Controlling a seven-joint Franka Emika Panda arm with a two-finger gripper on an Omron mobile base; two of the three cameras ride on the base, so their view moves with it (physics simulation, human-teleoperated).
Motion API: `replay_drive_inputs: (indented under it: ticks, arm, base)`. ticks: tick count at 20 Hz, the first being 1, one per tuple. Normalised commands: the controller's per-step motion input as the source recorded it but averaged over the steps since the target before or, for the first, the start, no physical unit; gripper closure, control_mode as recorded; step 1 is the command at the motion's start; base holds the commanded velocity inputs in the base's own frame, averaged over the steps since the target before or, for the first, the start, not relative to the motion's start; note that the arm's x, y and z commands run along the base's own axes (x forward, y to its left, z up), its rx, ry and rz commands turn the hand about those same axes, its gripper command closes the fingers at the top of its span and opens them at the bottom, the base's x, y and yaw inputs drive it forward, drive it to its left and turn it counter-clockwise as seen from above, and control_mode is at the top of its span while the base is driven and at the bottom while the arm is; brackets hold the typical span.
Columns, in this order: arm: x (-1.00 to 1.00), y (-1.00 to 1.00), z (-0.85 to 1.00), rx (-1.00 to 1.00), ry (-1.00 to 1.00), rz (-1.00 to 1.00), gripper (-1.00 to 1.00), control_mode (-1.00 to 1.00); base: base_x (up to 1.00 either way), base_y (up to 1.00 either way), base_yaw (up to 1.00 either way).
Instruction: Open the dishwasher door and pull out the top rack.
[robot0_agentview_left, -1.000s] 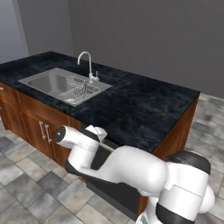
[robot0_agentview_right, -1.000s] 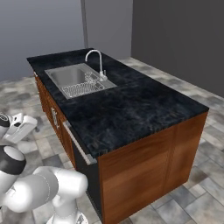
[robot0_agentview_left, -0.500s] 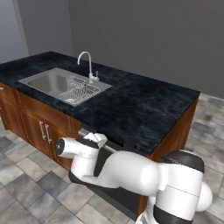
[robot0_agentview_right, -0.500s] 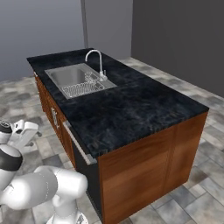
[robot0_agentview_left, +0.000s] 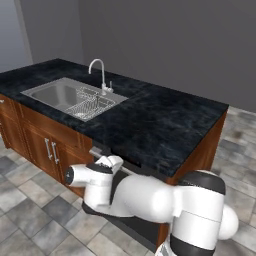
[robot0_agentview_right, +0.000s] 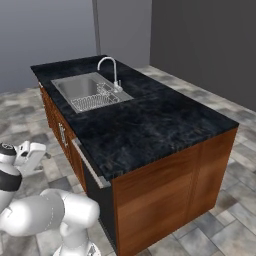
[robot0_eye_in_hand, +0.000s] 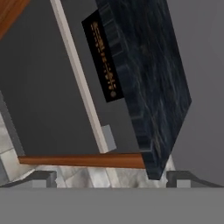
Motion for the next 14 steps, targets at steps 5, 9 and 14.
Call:
replay_drive_inputs:
  ticks: [5,9,14]
  arm:
    - [0.05,-0.21,-0.05,-0.06,-0.03,0.0,-1.0,-1.0]
    - [0.12,-0.16,-0.07,-0.04,0.0,0.0,-1.0,-1.0]
    - [0.16,-0.1,-0.07,-0.04,0.0,0.0,-1.0,-1.0]
  base:
    - [0.0,0.0,0.0]
    - [0.0,0.0,0.0]
    - [0.0,0.0,0.0]
